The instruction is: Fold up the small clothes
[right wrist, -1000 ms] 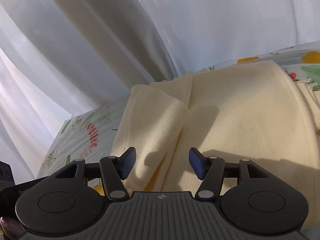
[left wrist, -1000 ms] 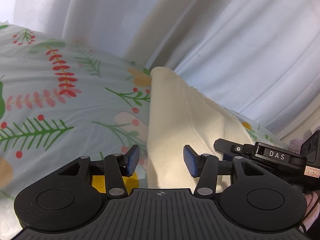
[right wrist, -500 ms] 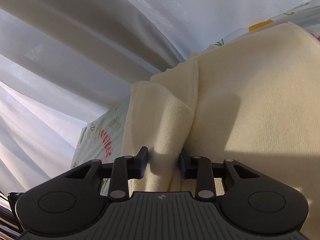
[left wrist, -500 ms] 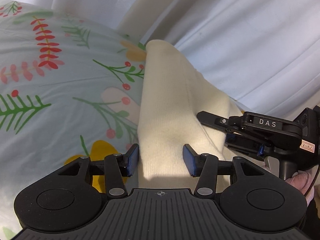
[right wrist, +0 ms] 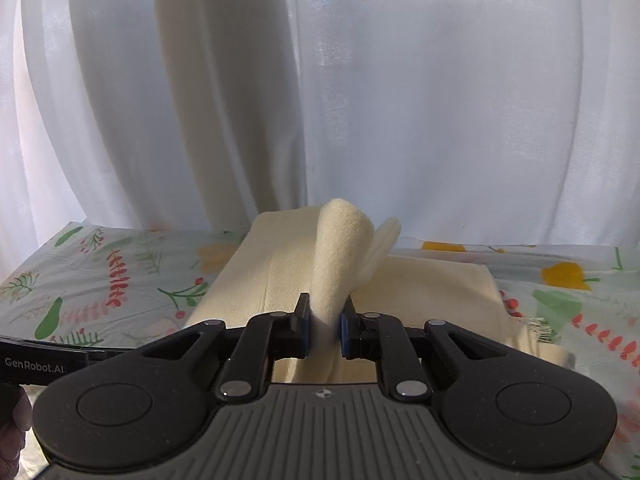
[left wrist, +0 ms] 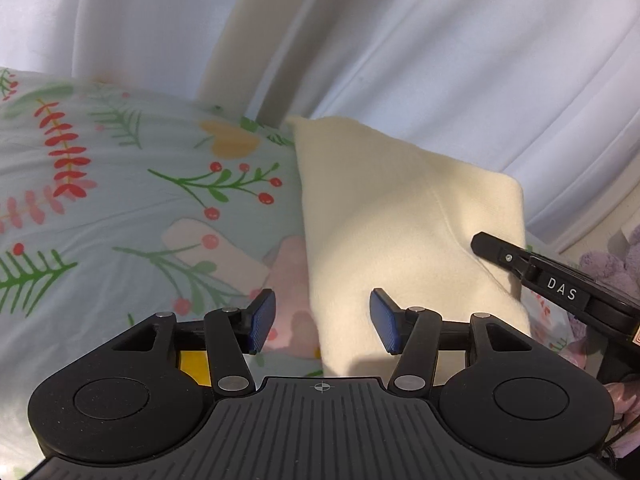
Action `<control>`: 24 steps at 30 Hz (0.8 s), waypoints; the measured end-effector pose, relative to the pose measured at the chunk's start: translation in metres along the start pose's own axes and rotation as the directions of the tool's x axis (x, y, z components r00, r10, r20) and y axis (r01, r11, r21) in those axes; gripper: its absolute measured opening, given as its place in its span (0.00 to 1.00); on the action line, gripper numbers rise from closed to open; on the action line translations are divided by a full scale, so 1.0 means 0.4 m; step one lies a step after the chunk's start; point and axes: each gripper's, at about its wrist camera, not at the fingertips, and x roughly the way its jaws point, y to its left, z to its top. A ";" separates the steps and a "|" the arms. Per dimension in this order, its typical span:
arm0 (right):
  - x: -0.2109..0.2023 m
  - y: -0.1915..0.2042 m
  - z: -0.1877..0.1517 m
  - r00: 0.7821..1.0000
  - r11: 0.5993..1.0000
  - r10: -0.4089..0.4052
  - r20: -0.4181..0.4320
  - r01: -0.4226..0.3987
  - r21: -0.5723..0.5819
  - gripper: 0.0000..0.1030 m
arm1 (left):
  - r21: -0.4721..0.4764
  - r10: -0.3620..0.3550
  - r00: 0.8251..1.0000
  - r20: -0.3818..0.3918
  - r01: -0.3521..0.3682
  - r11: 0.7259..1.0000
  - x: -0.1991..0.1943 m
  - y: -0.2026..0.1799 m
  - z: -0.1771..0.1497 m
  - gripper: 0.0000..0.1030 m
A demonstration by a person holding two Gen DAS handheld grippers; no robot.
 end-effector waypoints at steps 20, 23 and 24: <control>-0.014 -0.088 -0.044 0.998 0.992 -0.059 0.033 0.055 0.113 0.12 | 0.060 -0.034 0.999 -0.009 0.035 0.998 0.010 -0.067 -0.021 0.60; -0.066 -0.091 -0.031 0.979 0.985 -0.164 0.126 0.154 0.081 0.12 | 0.079 -0.038 0.999 -0.010 0.039 0.996 0.017 -0.082 -0.009 0.61; -0.072 -0.098 -0.032 0.974 0.981 -0.186 0.132 0.177 0.078 0.12 | 0.085 -0.038 0.999 -0.017 0.040 0.996 0.024 -0.088 -0.009 0.61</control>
